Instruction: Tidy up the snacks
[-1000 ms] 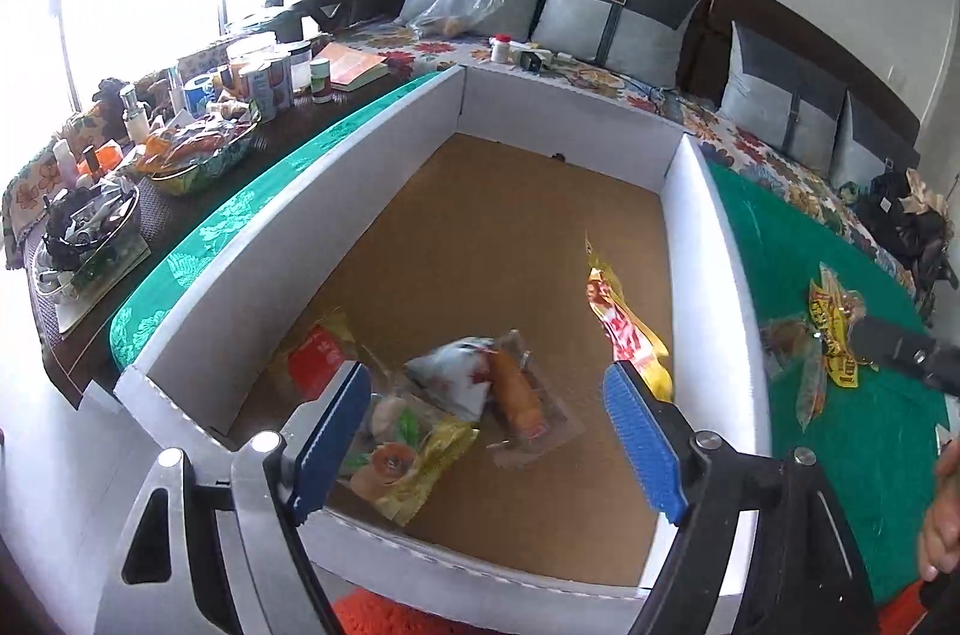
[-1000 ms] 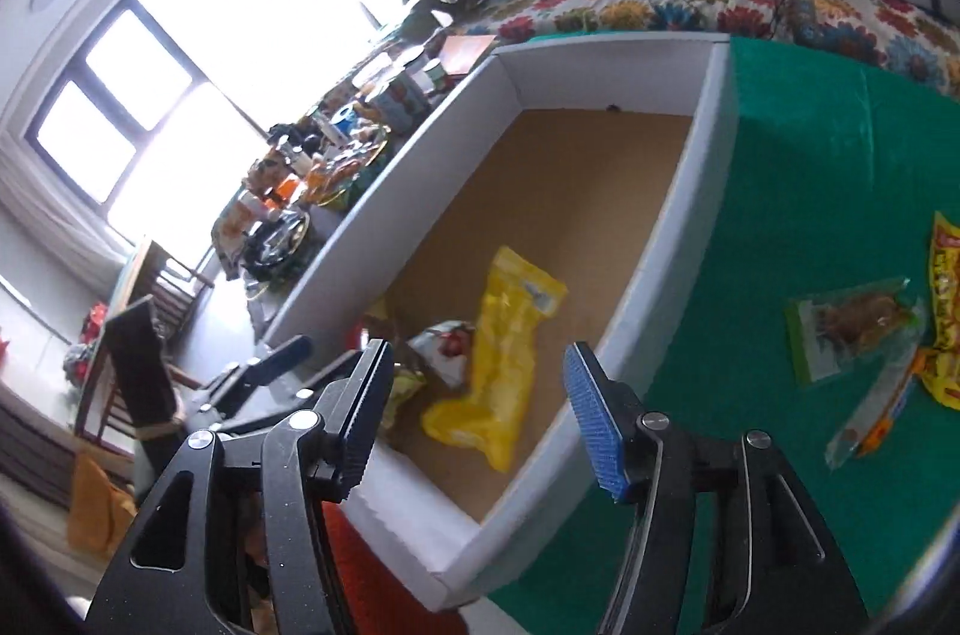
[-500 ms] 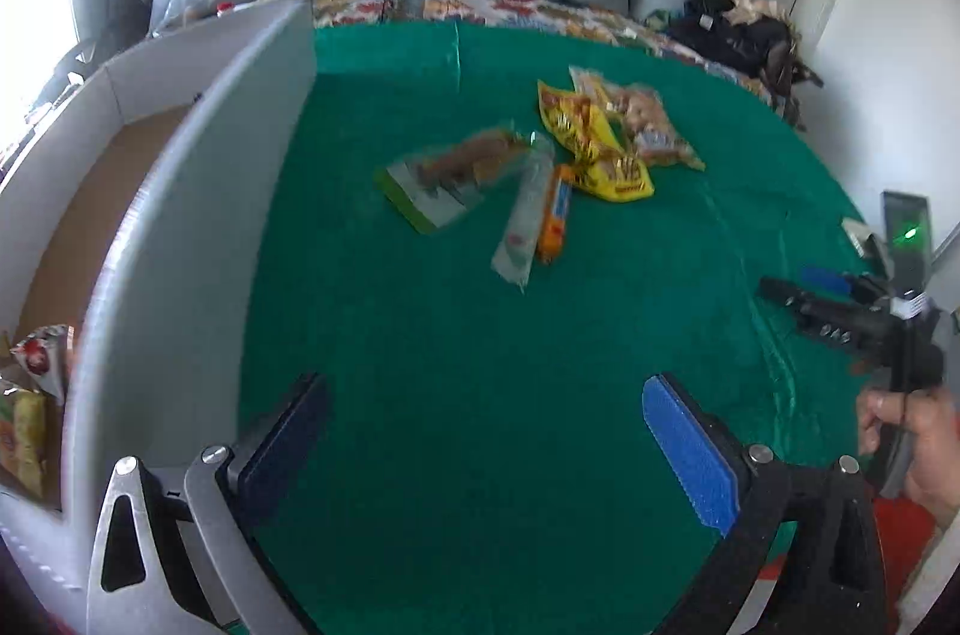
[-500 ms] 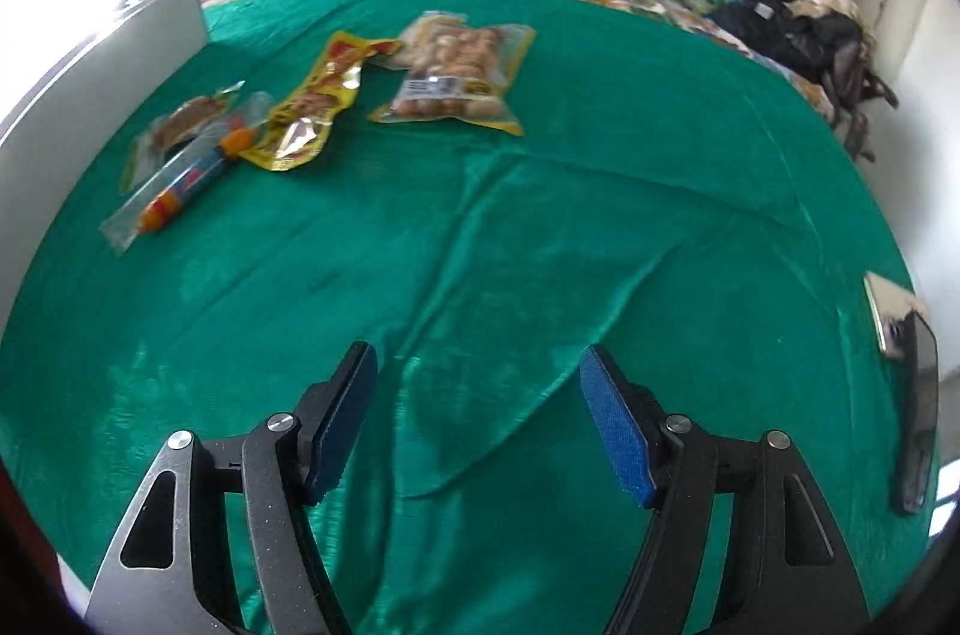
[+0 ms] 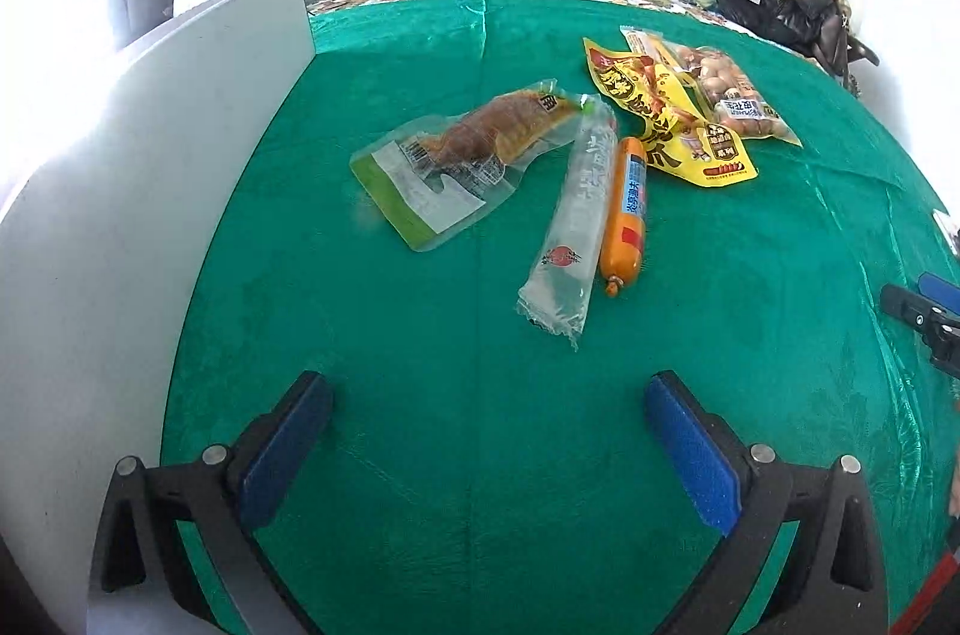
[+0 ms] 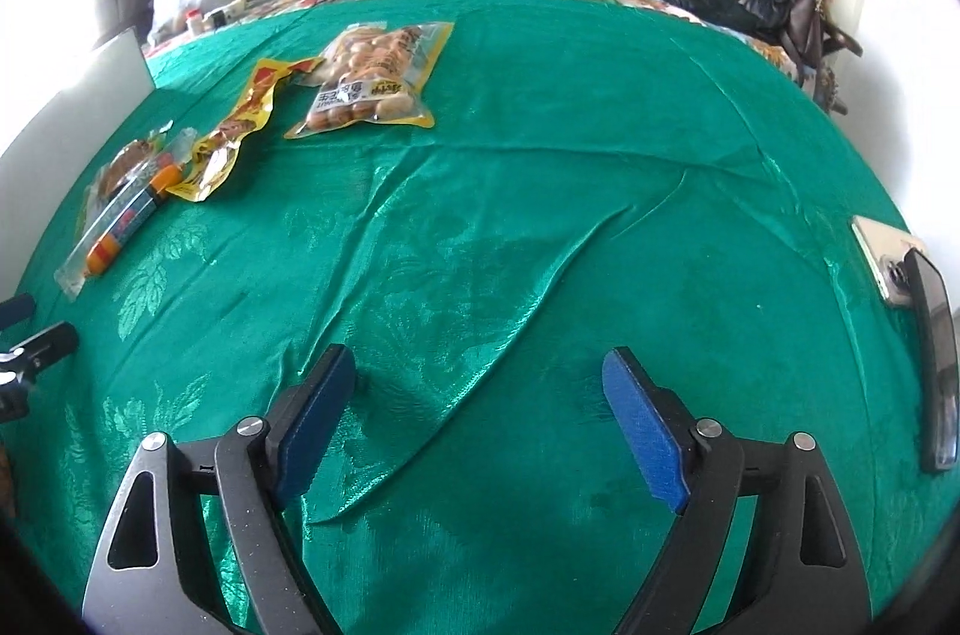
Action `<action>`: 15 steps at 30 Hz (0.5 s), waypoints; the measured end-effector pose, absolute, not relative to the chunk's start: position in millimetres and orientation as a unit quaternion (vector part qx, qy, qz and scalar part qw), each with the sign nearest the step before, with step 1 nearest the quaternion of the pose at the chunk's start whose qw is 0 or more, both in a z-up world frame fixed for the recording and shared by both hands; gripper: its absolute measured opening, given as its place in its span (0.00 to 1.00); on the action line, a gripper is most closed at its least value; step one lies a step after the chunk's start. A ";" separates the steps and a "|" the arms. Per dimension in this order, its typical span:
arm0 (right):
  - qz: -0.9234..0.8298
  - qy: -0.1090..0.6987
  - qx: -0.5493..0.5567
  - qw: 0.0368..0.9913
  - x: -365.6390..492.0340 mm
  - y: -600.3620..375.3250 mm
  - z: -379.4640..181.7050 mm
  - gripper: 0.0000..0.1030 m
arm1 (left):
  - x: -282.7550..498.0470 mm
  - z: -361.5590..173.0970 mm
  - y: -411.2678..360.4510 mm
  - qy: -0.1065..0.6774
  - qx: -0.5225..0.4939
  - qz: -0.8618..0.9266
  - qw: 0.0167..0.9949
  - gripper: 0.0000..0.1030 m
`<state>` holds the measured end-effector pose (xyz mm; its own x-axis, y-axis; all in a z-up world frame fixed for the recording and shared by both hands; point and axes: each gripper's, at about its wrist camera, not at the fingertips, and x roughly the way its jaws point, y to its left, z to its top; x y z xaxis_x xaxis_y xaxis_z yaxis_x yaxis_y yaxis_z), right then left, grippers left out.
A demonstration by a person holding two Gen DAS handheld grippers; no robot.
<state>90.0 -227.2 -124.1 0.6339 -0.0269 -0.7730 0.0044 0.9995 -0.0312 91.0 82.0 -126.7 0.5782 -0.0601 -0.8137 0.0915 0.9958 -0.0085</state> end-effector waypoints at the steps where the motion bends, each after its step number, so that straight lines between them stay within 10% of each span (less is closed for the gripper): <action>1: -0.010 0.428 -0.012 0.904 89.6 -227.3 -124.5 0.86 | 92.4 -127.0 82.2 0.457 0.017 -0.043 0.888 1.00; 15: -0.012 0.428 -0.012 0.903 89.7 -227.6 -125.1 0.87 | 92.4 -127.0 82.7 0.457 0.016 -0.044 0.888 1.00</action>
